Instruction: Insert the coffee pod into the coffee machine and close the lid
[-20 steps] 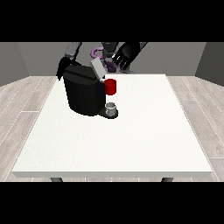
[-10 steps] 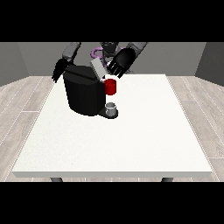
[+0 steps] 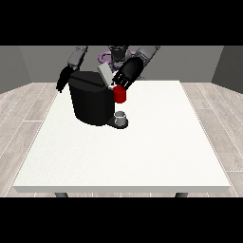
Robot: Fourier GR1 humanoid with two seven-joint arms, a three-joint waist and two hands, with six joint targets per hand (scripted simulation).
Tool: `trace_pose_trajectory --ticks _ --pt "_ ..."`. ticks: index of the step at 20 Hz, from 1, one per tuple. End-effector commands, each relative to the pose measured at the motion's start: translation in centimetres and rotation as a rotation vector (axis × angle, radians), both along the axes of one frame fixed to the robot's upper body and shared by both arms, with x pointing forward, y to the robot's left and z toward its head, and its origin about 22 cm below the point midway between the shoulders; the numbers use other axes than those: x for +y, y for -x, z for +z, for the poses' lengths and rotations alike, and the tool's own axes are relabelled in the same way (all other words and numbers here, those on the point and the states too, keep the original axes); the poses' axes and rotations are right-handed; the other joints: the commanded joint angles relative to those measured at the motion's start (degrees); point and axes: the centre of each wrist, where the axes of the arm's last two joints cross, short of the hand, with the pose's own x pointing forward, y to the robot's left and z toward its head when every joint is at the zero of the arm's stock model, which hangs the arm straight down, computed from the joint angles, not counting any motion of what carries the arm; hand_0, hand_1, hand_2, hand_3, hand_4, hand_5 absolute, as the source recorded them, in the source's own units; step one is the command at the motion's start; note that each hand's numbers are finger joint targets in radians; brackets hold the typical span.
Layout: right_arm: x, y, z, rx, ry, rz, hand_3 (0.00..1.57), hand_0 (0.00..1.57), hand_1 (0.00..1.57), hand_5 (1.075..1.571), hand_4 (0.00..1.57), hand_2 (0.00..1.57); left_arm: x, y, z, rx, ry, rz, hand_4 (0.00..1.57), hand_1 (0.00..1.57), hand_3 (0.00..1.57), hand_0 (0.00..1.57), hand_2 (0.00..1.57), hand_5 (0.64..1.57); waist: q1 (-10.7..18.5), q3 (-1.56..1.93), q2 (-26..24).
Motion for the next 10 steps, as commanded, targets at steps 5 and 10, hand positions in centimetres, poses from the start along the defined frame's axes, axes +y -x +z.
trace_pose_trajectory --ticks 5,10 --pt "-0.2 -0.1 -0.8 -0.001 -0.002 -0.007 0.0 0.0 0.0 1.571 0.12 0.0 -0.7 -0.1 1.2 -0.013 -0.006 -0.017 0.42 1.19 1.2 1.19 1.25 1.571 0.28 0.01 0.86" --pt "0.1 -0.2 0.6 -0.039 0.002 0.009 0.0 0.0 0.0 1.571 0.0 0.0 0.3 -0.2 0.8 -0.048 -0.016 0.023 0.41 1.2 1.2 1.2 1.26 1.571 -1.64 0.0 2.22"
